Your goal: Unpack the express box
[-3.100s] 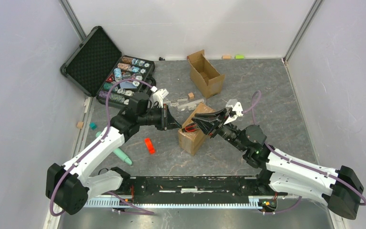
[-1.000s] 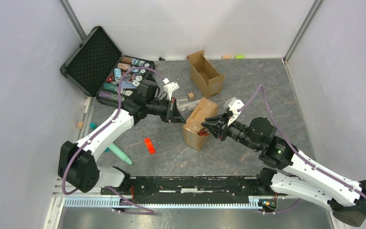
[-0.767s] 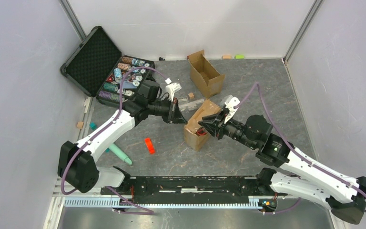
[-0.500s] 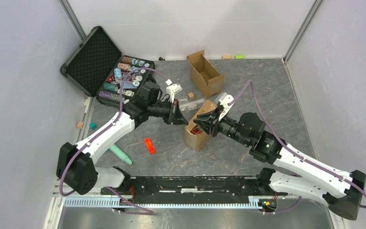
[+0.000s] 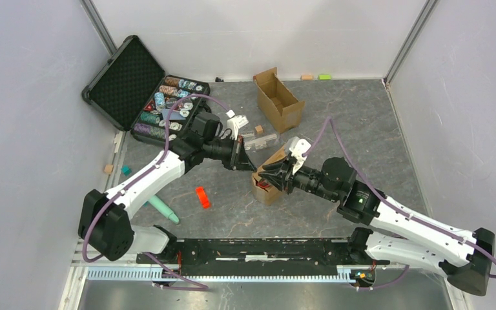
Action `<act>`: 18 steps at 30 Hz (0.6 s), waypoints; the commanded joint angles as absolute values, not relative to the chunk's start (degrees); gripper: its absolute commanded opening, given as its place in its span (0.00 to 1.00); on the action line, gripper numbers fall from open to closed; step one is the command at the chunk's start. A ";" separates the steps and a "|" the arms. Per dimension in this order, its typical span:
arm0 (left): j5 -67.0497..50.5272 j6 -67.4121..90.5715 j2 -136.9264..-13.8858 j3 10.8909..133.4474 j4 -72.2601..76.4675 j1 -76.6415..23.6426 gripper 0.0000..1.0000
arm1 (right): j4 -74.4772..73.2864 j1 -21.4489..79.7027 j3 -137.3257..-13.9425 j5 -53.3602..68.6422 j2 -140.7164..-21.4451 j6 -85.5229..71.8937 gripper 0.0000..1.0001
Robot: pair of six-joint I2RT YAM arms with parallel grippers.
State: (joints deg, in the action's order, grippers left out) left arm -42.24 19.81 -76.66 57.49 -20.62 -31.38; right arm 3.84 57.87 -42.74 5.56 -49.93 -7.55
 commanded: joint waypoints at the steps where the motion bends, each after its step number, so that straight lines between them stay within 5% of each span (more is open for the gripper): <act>1: -31.33 19.51 -81.49 56.85 -26.07 -30.46 0.02 | -1.91 60.90 -41.39 16.01 -47.73 -7.50 0.00; 18: -27.17 21.87 -78.50 55.58 -28.53 -27.65 0.02 | -7.71 60.93 -44.30 23.16 -47.62 -3.43 0.00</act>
